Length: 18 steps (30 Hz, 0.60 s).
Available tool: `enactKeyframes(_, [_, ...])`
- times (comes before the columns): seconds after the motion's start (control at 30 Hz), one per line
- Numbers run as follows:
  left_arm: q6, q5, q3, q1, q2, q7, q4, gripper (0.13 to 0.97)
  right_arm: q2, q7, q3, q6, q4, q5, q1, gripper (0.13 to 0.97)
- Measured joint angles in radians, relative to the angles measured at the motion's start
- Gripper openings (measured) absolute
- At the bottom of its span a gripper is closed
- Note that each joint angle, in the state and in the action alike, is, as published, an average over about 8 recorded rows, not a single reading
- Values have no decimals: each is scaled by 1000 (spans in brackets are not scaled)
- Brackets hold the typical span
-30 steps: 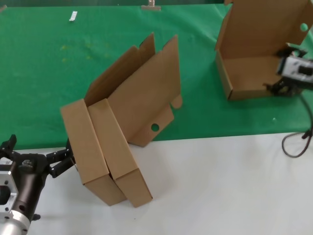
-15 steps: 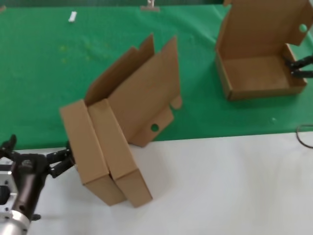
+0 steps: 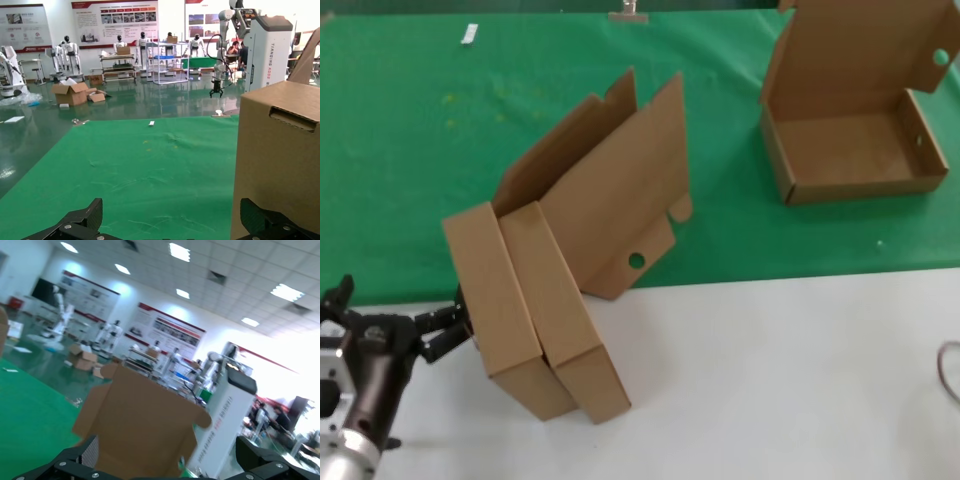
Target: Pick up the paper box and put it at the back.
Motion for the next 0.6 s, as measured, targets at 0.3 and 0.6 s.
enactKeyframes(0.3, [0,0,0,0,0,0,0,966,-153,73,122,9,286,28,-289,966])
enactKeyframes(0.6, [0,0,0,0,0,0,0,966,-156,109,84,58,316,25,-315,966])
